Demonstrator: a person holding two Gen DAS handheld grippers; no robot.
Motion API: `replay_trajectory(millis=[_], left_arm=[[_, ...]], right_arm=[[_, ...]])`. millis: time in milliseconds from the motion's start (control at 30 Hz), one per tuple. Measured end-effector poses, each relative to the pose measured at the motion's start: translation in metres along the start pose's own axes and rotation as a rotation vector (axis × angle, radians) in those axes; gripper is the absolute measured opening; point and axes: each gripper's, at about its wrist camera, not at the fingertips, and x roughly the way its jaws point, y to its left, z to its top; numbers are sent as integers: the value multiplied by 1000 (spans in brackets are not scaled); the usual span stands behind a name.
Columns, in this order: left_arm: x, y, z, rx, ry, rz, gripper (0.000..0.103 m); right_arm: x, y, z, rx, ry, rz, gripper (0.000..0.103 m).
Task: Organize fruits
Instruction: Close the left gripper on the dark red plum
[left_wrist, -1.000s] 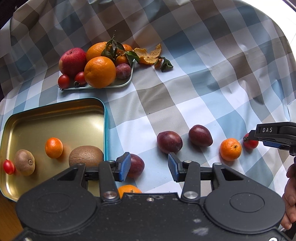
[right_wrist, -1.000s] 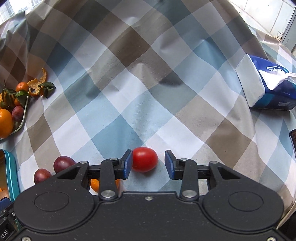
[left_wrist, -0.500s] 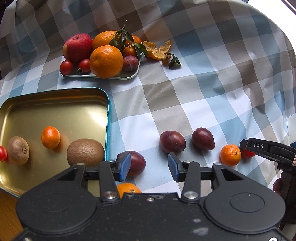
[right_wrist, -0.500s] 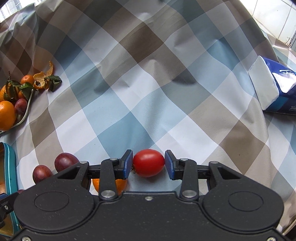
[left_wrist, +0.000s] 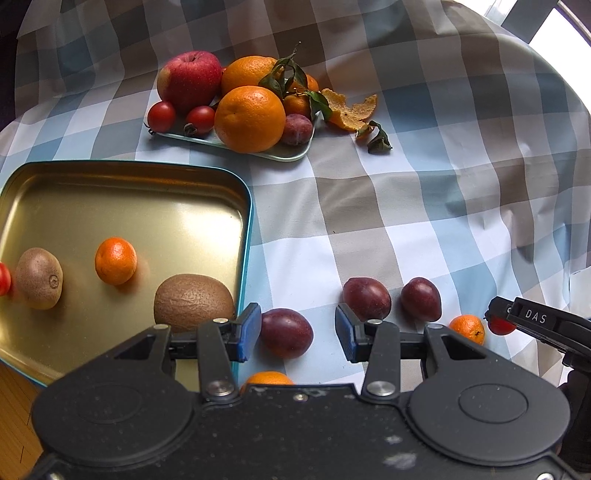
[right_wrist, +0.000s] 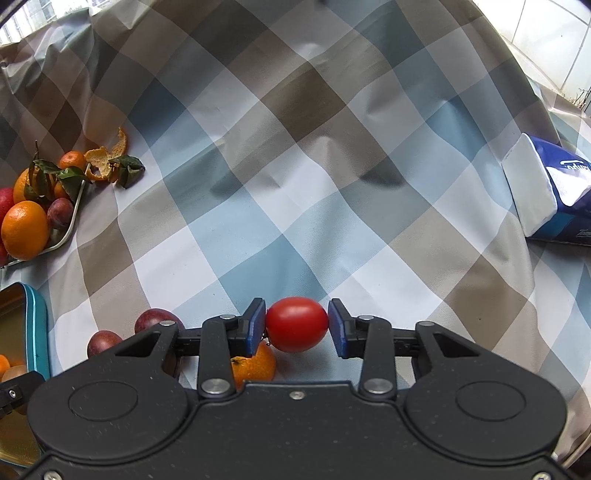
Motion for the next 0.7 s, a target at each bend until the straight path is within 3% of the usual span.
replay_trajectory(millis=[300, 500, 700], left_arm=[[19, -38, 5, 121, -62, 29, 44], [30, -54, 2, 171, -44, -28, 45], [46, -65, 0, 211, -33, 15, 46]], right_arm=[[-6, -1, 1, 7, -13, -2, 46], [-7, -8, 3, 26, -22, -16, 46], [-3, -13, 4, 48, 1, -7, 46]])
